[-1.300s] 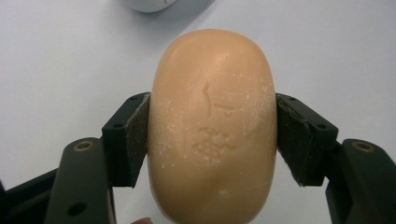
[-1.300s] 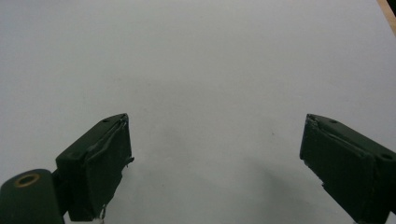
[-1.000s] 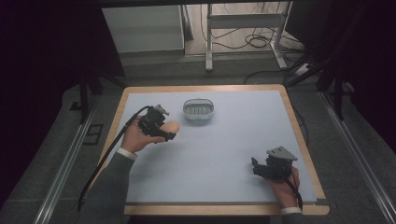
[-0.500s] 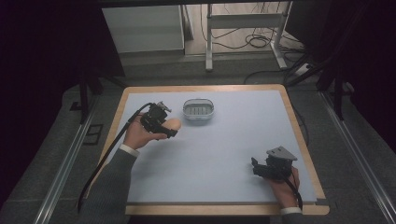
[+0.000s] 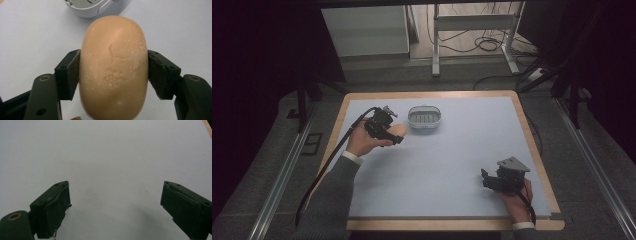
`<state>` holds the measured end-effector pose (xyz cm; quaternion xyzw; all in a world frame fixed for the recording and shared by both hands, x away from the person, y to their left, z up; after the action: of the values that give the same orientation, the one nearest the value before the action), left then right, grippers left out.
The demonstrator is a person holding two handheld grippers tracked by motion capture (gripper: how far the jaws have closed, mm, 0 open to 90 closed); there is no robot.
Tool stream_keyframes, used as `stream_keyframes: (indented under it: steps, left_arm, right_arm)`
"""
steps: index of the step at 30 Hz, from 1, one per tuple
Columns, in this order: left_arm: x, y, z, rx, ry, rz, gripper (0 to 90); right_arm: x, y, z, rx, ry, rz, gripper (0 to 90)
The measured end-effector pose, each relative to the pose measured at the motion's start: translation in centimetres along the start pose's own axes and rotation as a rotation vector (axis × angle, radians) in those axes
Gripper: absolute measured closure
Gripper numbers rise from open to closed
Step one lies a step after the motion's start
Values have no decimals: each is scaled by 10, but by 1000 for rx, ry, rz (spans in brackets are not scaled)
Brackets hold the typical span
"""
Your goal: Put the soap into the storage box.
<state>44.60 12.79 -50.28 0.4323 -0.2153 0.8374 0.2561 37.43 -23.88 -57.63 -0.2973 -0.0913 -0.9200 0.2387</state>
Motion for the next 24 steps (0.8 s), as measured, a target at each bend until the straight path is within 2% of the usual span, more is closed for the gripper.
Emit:
stream_keyframes:
  steps: [15, 24]
  left_arm:
    - [-5, -1, 11, -4, 2, -3, 325]
    - [-10, -4, 22, 0, 1, -9, 325]
  right_arm:
    - [0, 0, 0, 1, -8, 0, 90]
    - [-1, 0, 0, 1, -9, -1, 90]
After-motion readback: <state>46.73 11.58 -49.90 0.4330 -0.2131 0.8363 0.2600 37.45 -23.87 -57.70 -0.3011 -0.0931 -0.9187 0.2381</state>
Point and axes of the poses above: each handheld gripper's, and its own axes: x roughly backward along the jaws, z roughly out of its top, y roughly to its right, the point moved 8 cm from there along -x, roughly forward along the jaws, and after that the axes turned 10 degrees about z, right-handed, at the moved point
